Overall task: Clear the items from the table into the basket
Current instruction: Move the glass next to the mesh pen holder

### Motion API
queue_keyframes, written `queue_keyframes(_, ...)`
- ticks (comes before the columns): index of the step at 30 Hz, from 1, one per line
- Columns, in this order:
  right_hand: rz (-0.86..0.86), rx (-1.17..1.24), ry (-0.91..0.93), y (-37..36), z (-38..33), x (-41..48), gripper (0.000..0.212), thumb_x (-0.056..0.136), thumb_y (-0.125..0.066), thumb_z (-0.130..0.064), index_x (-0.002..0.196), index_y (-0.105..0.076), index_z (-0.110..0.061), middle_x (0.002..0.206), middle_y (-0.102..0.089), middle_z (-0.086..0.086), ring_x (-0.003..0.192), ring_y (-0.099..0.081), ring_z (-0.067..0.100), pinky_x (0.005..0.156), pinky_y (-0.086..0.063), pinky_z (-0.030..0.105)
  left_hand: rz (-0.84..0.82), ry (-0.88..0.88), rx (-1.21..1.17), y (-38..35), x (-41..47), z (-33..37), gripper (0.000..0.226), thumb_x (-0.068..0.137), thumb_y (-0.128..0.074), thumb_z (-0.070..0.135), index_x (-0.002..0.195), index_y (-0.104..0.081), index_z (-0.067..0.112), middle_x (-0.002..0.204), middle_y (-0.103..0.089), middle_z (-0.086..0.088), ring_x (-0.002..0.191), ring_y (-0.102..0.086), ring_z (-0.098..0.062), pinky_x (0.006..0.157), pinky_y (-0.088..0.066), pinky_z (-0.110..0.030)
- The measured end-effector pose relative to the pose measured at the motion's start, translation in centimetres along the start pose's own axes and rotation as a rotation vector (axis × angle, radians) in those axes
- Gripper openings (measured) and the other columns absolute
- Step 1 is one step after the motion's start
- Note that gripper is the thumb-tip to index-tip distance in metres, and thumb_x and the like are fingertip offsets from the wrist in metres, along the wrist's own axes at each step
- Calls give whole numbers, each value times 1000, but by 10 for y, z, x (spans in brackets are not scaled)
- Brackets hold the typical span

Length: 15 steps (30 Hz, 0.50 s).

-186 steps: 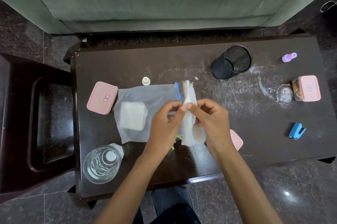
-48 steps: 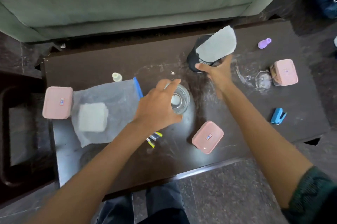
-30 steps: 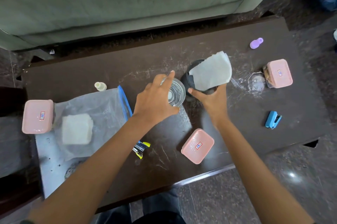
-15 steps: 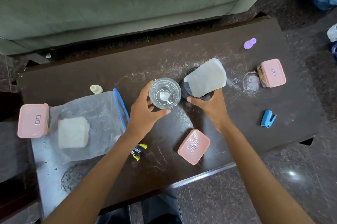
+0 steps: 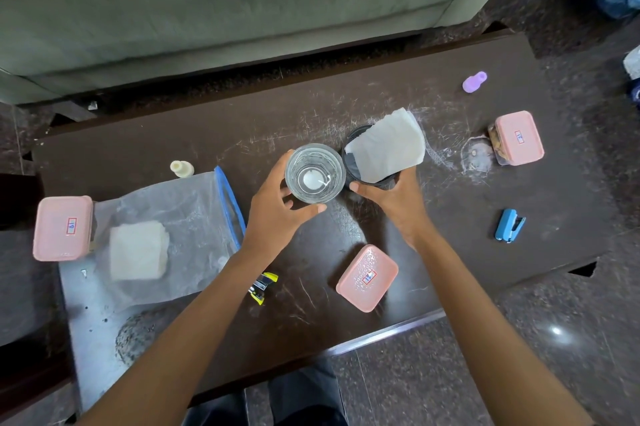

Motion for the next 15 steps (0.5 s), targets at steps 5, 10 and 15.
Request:
queue_keyframes(5, -9, 52, -41, -1, 3, -2, 93, 64, -81, -1, 137, -25, -14, 134, -48, 4, 120, -49, 17, 102, -43, 30, -1, 37, 17, -1, -3, -3, 96, 68, -80, 21, 144, -23, 33, 144, -41, 8, 120, -49, -8, 93, -43, -27)
queue_keyframes(10, 157, 172, -16, 10, 0, -21, 96, 71, -58, 21, 144, -9, -19, 134, -39, 0, 114, -51, 14, 75, -49, 10, -9, 100, 26, 7, -16, -11, 101, 74, -75, 11, 147, -9, 34, 150, -31, 8, 124, -45, -12, 93, -39, -25)
queue_keyframes(15, 506, -91, 31, -5, 1, -81, 39, 77, -52, 13, 111, -56, -6, 111, -58, 17, 85, -58, 23, 67, -42, 6, 29, 117, -7, 46, -45, -16, 73, 81, -63, -1, 139, -35, 33, 136, -47, 9, 118, -51, -14, 93, -44, -25)
Point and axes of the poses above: each hand's wrist, its own x-axis towards the middle knuckle, its own y-axis out of the back of the hand, z = x × y, the point moved 5 cm from there along x, towards the middle knuckle
